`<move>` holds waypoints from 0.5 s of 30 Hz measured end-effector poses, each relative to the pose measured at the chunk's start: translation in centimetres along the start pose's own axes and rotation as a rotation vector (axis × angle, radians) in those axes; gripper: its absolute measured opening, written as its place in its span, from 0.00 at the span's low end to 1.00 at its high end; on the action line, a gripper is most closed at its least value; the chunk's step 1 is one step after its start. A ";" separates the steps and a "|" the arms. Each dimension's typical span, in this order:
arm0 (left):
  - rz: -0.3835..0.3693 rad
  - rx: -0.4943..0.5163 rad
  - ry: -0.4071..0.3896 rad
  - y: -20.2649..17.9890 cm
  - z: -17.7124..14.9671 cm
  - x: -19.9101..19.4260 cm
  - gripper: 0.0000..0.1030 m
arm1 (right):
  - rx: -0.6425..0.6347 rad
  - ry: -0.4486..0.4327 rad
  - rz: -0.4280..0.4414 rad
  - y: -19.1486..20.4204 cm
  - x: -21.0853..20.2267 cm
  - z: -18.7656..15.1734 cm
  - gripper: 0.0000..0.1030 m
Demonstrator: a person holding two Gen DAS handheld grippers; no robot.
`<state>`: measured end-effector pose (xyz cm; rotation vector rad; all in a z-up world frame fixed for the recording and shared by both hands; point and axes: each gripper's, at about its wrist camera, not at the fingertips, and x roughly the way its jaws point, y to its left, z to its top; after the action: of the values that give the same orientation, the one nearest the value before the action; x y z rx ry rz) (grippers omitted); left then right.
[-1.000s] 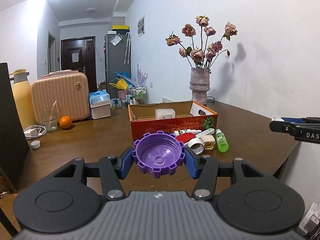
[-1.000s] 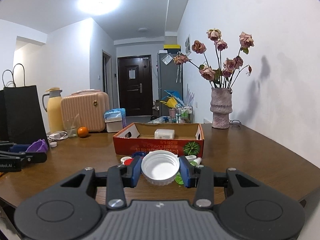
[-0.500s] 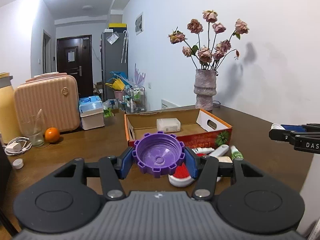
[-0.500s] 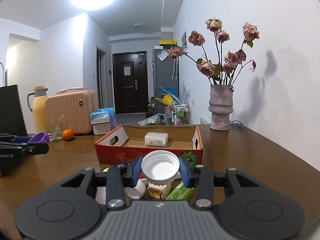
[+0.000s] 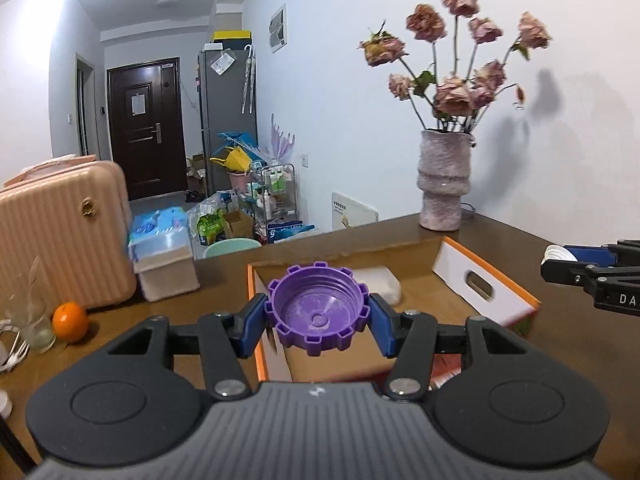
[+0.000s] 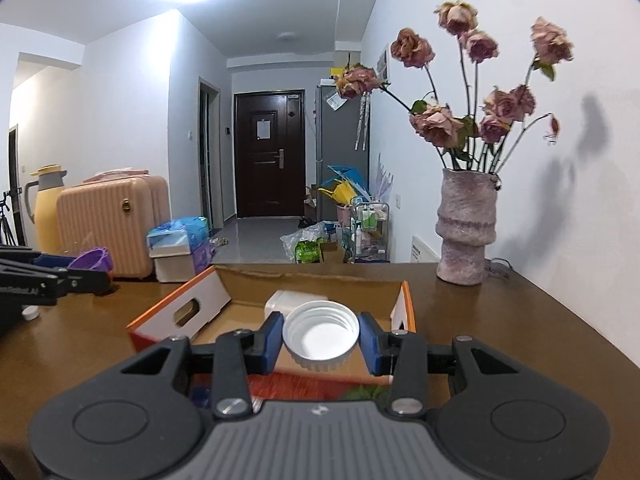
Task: Organize rigid objects
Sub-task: 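Carry the purple cap and white cap over the cardboard box with both tools, then lower both caps into the box and open both tools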
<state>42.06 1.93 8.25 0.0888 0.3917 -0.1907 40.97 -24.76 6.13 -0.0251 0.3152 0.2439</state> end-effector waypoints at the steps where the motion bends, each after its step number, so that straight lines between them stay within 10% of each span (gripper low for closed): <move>1: 0.001 -0.008 0.008 0.2 0.5 1.3 0.53 | -0.004 0.004 -0.005 -0.4 1.3 0.4 0.38; 15: -0.013 -0.047 0.349 1.8 4.3 23.1 0.53 | -0.009 0.318 0.002 -5.1 22.0 4.8 0.38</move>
<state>64.90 -0.68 3.33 0.0735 0.7437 -0.1789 63.99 -24.26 3.84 -0.0728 0.6305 0.2431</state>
